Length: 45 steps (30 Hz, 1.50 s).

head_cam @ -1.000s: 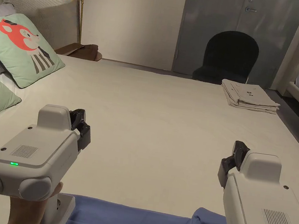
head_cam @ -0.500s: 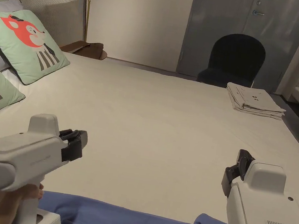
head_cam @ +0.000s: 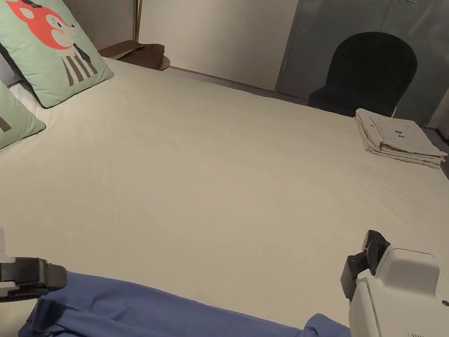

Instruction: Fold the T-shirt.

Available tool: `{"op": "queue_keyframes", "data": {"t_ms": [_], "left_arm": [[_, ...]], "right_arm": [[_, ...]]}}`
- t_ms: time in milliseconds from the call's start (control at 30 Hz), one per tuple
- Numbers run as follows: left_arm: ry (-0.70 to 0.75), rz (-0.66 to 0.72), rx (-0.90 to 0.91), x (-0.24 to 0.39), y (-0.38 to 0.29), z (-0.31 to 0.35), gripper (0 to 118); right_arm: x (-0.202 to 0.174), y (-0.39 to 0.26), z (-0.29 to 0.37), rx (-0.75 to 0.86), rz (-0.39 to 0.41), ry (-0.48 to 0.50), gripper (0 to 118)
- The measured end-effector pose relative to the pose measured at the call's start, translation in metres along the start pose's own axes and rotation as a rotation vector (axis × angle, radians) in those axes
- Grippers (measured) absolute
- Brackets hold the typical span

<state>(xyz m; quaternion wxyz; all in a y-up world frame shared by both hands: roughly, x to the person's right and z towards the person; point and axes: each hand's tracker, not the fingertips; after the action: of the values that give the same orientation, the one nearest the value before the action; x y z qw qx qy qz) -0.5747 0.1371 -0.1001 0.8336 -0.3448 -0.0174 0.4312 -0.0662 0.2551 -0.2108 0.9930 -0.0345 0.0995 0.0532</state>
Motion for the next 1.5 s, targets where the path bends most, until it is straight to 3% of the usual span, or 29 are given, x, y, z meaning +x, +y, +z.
{"op": "queue_keyframes", "data": {"t_ms": [67,100,133,167,200,267,300,533,600,667,733,767,833,867,1233,1333,1500], "left_arm": [[0.020,0.034,-0.013,-0.014,-0.001,-0.001,3],[0.039,0.047,-0.013,-0.019,-0.002,-0.002,13],[0.044,0.044,-0.021,-0.023,-0.003,-0.003,30],[0.048,0.051,-0.032,-0.028,-0.004,-0.005,59],[0.051,0.060,-0.041,-0.032,-0.005,-0.007,77],[0.063,0.068,-0.047,-0.036,-0.005,-0.010,99],[0.064,0.064,-0.051,-0.038,-0.005,-0.011,99],[0.054,0.057,-0.089,-0.053,0.000,-0.025,97],[0.016,0.081,-0.083,-0.052,-0.001,-0.028,85],[-0.007,0.105,-0.092,-0.051,0.001,-0.035,81],[0.021,0.098,-0.102,-0.047,-0.001,-0.043,61],[0.029,0.089,-0.104,-0.043,-0.003,-0.048,42],[0.060,0.068,-0.114,-0.038,-0.009,-0.056,16],[0.063,0.058,-0.111,-0.035,-0.010,-0.057,10],[0.088,-0.029,0.004,-0.023,0.020,0.006,5],[0.123,-0.005,0.056,-0.031,0.031,0.025,5],[0.275,-0.138,0.001,-0.010,0.026,0.020,5]], "right_arm": [[-0.002,-0.003,-0.003,-0.012,-0.001,0.000,0],[-0.002,-0.004,-0.004,-0.018,-0.002,0.000,0],[-0.003,-0.006,-0.005,-0.023,-0.003,0.004,0],[-0.003,-0.007,-0.006,-0.025,-0.005,0.007,0],[-0.003,-0.009,-0.006,-0.029,-0.006,0.006,0],[-0.003,-0.011,-0.007,-0.038,0.000,0.001,0],[-0.003,-0.011,-0.007,-0.039,0.000,-0.001,0],[0.000,-0.014,-0.010,-0.054,0.004,-0.020,0],[0.000,-0.014,-0.011,-0.057,0.010,-0.024,0],[0.001,-0.014,-0.011,-0.057,0.013,-0.028,0],[0.003,-0.013,-0.012,-0.058,0.013,-0.032,0],[0.003,-0.013,-0.011,-0.057,0.014,-0.035,0],[0.005,-0.012,-0.010,-0.053,0.019,-0.042,0],[0.005,-0.011,-0.009,-0.053,0.022,-0.043,0],[0.009,-0.005,-0.007,-0.042,0.029,-0.036,0],[0.010,-0.004,-0.004,-0.036,0.022,-0.029,0],[0.014,-0.003,0.000,-0.034,0.020,-0.027,0]]}}
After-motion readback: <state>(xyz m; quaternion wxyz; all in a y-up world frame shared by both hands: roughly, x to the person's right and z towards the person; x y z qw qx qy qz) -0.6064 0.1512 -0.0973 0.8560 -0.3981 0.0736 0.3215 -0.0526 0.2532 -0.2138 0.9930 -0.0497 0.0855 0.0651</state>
